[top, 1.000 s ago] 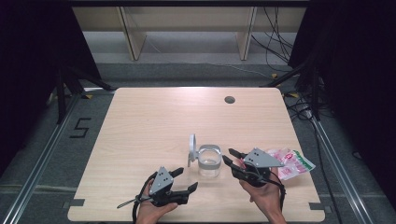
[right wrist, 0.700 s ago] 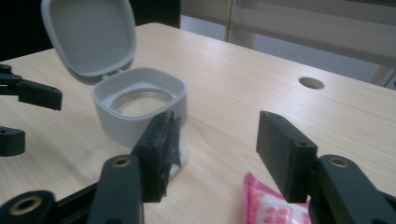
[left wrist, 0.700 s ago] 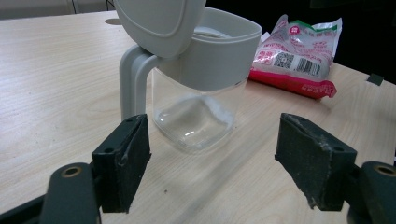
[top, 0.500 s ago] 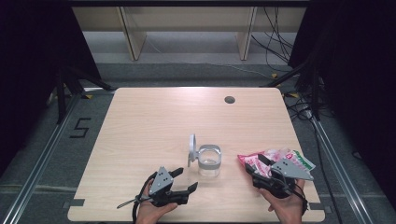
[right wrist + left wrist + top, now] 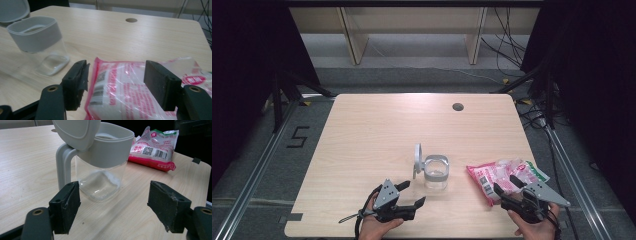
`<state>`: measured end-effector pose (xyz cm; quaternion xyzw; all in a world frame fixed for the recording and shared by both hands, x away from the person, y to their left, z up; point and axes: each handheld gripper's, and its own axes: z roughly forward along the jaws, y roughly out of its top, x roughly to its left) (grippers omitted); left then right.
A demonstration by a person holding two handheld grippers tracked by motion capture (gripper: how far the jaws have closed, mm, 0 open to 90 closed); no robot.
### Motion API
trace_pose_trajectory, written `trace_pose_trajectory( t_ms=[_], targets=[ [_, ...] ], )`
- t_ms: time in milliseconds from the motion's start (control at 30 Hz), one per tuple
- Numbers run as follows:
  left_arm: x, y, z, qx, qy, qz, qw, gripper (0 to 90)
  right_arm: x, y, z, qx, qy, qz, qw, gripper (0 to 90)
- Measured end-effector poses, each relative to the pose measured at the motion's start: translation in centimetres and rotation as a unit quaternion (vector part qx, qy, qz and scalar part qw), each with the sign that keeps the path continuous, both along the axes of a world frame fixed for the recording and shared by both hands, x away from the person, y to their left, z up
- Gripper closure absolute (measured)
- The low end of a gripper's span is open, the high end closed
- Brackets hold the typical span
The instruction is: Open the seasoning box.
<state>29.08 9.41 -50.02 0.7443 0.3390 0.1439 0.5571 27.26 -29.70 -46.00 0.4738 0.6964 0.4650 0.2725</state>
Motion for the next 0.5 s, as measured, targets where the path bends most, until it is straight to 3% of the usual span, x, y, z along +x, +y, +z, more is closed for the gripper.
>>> trace_pose_trajectory(
  t_ms=[33,67,133,167,200,267,300,367,400,467,500],
  targets=[
    [0.0,0.0,0.0,0.002,0.0,0.0,1.0,25.1,-0.2,-0.1,-0.1,0.011,0.01,-0.012,0.9998,36.3],
    [0.0,0.0,-0.1,0.001,-0.001,-0.004,1.0,25.0,-0.1,-0.5,-0.3,0.003,-0.001,-0.013,0.9999,36.3],
    [0.0,0.0,0.0,0.006,-0.001,0.0,1.0,25.0,-0.4,-1.1,-0.4,-0.001,0.014,-0.021,0.9997,36.7],
    [0.0,0.0,0.0,0.006,0.0,0.0,1.0,25.0,-0.3,-1.4,-0.7,-0.002,0.004,-0.024,0.9997,36.8],
    [0.0,0.0,0.0,0.002,-0.001,-0.001,1.0,24.9,-0.6,-1.5,-0.6,0.001,0.02,-0.029,0.9994,36.8],
    [0.0,0.0,-0.1,0.007,0.001,0.001,1.0,24.8,-0.9,-1.9,-0.8,0.016,0.03,-0.046,0.9984,36.8],
    [0.0,-0.1,-0.2,0.005,0.001,0.002,1.0,24.7,-0.9,-2.3,-0.9,0.006,0.024,-0.049,0.9985,36.8],
    [0.2,-0.2,-0.2,-0.001,0.001,-0.002,1.0,24.7,-1.1,-2.6,-1.0,0.015,0.035,-0.061,0.9974,36.7],
    [0.1,-0.2,-0.2,0.002,0.0,-0.003,1.0,24.7,-1.1,-2.9,-1.2,0.003,0.029,-0.063,0.9976,36.5],
    [0.1,-0.2,-0.2,0.005,-0.001,-0.008,1.0,24.7,-1.3,-3.0,-1.5,0.017,0.033,-0.069,0.9969,36.6],
    [0.1,-0.2,-0.2,0.004,-0.001,-0.008,1.0,24.7,-1.6,-3.2,-1.4,0.008,0.05,-0.077,0.9958,36.6]
  ],
)
